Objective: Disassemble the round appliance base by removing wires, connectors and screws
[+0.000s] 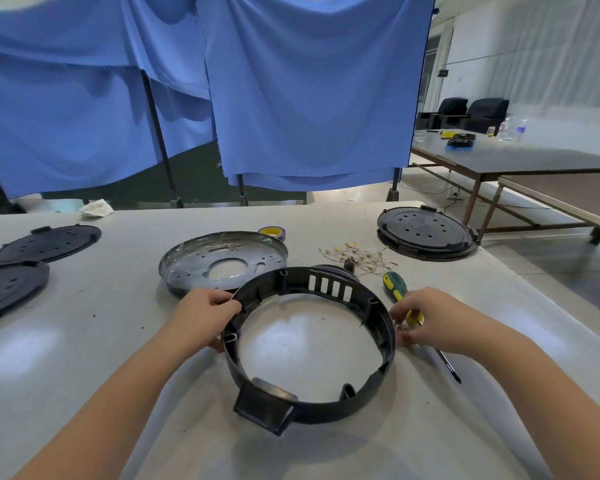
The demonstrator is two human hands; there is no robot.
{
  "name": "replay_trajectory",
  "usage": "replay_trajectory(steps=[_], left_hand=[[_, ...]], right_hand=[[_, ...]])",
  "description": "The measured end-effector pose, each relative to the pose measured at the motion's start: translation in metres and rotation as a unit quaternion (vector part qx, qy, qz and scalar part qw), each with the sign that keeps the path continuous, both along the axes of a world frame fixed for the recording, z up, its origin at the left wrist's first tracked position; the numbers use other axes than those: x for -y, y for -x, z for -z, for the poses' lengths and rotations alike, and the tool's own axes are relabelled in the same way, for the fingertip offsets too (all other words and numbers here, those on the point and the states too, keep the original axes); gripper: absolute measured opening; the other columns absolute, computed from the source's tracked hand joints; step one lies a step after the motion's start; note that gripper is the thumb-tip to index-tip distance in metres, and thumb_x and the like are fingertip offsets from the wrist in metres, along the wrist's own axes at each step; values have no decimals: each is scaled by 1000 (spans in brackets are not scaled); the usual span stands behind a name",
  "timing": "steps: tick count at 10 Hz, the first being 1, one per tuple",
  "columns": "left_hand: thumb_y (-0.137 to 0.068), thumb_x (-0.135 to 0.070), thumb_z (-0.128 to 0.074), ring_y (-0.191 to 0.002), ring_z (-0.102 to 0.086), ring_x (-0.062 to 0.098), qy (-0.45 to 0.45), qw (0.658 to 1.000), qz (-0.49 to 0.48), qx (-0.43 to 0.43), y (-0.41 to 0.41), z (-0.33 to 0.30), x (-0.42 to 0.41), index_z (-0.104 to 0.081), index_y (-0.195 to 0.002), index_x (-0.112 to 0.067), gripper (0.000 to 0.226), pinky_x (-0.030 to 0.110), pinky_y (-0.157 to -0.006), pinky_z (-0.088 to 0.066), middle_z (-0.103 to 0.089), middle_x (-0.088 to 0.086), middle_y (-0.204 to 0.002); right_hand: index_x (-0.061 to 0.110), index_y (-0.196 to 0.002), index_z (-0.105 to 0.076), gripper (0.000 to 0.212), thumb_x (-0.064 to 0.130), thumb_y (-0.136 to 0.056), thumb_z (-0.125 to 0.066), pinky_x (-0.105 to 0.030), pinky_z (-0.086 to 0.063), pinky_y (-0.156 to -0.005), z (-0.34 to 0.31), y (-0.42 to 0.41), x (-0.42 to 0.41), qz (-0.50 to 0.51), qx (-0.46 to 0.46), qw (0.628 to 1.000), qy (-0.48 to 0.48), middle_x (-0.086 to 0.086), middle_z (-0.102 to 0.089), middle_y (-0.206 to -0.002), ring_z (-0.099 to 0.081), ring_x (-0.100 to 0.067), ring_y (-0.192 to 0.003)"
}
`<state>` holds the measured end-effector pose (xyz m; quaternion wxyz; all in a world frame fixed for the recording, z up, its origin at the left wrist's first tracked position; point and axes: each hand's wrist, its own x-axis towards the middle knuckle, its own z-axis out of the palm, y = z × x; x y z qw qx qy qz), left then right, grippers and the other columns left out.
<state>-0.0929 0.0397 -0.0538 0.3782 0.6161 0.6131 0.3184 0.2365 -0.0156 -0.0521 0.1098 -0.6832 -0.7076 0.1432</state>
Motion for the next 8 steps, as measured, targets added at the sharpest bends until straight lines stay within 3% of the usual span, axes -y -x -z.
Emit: replay_trajectory(steps=[1, 2, 3, 4, 5, 7, 8], left_hand=[[-85, -19, -61, -44, -61, 20, -64, 992, -5, -105, -3, 1, -3, -74, -71, -12, 20, 33, -50, -57, -68, 14, -62], [-81, -22, -67, -54, -60, 20, -120, 981, -19, -151, -8, 3, -7, -73, -63, -15, 20, 33, -60, -54, -65, 6, -54], [-79, -22, -71, -62, -63, 7, -138, 981, -18, -136, -14, 7, -12, -72, -64, -27, 17, 20, -54, -46, -68, -10, -59], [-78, -23, -74, -63, -61, 0, -143, 983, -30, -114, -17, 13, -17, -76, -73, -23, 5, 16, -53, -39, -66, -16, -61], [-78, -27, -74, -63, -62, -1, -154, 983, -41, -92, -18, 18, -20, -75, -72, -27, 5, 16, -53, -40, -67, -16, -61], [-83, -38, -68, -56, -62, 2, -134, 988, -35, -69, -10, 21, -21, -69, -58, -29, 26, 18, -53, -42, -67, -12, -56], [-86, -33, -64, -58, -64, 3, -97, 995, 15, -36, 0, 22, -16, -72, -67, -27, 22, 28, -61, -56, -70, -12, -63]], right_hand=[[28, -95, -72, 17, 23, -79, -71, -18, -41, -67, 1, 4, -1, 12, 34, 999, -9, 6, -63, -90, -58, -14, -86], [27, -101, -72, 24, 15, -83, -61, -23, -46, -74, 1, 8, -2, 23, 76, 997, -25, 1, -66, -99, -58, -19, -93], [25, -103, -71, 30, 10, -84, -54, -30, -48, -80, 2, 10, -2, 18, 105, 994, -29, -3, -65, -101, -56, -22, -97], [24, -102, -70, 30, 7, -83, -52, -31, -47, -81, 5, 9, -1, 18, 91, 995, -41, -2, -64, -99, -53, -20, -97], [24, -102, -69, 30, 7, -83, -52, -29, -46, -79, 7, 8, 0, 23, 79, 995, -57, 0, -63, -97, -50, -17, -95], [30, -99, -68, 17, 20, -88, -60, -16, -38, -72, 10, 3, 1, 30, 4, 995, -93, 11, -62, -93, -51, -6, -85], [35, -84, -66, 15, 20, -86, -67, -13, -41, -66, 0, 0, 9, 50, -102, 984, -138, 14, -64, -85, -55, -2, -76]])
